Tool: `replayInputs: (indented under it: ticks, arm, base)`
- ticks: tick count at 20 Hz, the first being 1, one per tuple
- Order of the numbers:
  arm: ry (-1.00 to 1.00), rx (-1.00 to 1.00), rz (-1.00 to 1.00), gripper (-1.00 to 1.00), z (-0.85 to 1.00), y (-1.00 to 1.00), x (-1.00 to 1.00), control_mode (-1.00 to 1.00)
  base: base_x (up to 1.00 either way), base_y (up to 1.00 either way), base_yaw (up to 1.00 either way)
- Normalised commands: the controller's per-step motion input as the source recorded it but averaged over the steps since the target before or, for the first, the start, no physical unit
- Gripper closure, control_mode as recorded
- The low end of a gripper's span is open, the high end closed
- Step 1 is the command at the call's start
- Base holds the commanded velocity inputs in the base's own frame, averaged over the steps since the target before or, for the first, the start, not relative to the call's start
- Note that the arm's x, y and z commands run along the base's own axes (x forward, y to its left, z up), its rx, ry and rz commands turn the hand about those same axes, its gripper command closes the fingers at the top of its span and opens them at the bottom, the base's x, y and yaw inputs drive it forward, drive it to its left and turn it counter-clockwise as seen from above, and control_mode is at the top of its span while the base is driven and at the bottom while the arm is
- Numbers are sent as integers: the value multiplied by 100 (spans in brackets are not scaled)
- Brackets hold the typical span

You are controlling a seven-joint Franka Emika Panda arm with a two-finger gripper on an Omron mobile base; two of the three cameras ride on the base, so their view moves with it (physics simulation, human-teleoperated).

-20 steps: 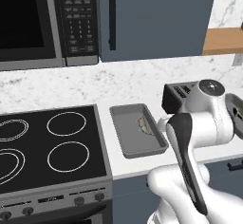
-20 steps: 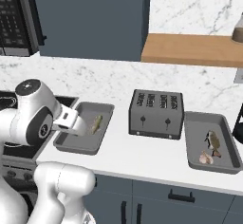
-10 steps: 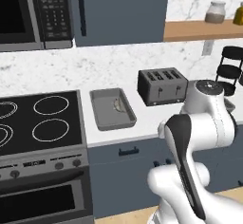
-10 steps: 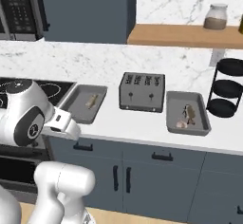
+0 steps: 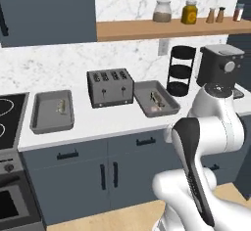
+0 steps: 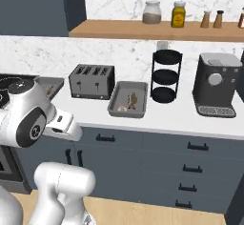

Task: Place one garlic and one fish in each tupperware on the nearby counter, to pack two identical lunches.

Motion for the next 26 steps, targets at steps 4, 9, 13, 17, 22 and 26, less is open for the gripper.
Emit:
replayInputs:
  ticks: [4, 9, 13, 17, 22, 26]
  arm:
    - [0, 0, 0, -100, 0, 0, 0, 100]
    - [0, 0, 0, -100, 0, 0, 0, 100]
    - [0, 0, 0, -100, 0, 0, 0, 100]
    - [0, 0, 0, -100, 0, 0, 0, 100]
    - [0, 0, 0, -100, 0, 0, 0, 100]
    - [0, 0, 0, -100, 0, 0, 0, 100]
  base:
    - [-43, -100, -2]
    - [-49, -100, -1]
    - [-32, -100, 0]
    - [-16, -100, 0]
    - [-9, -100, 0]
    - [-8, -100, 0]
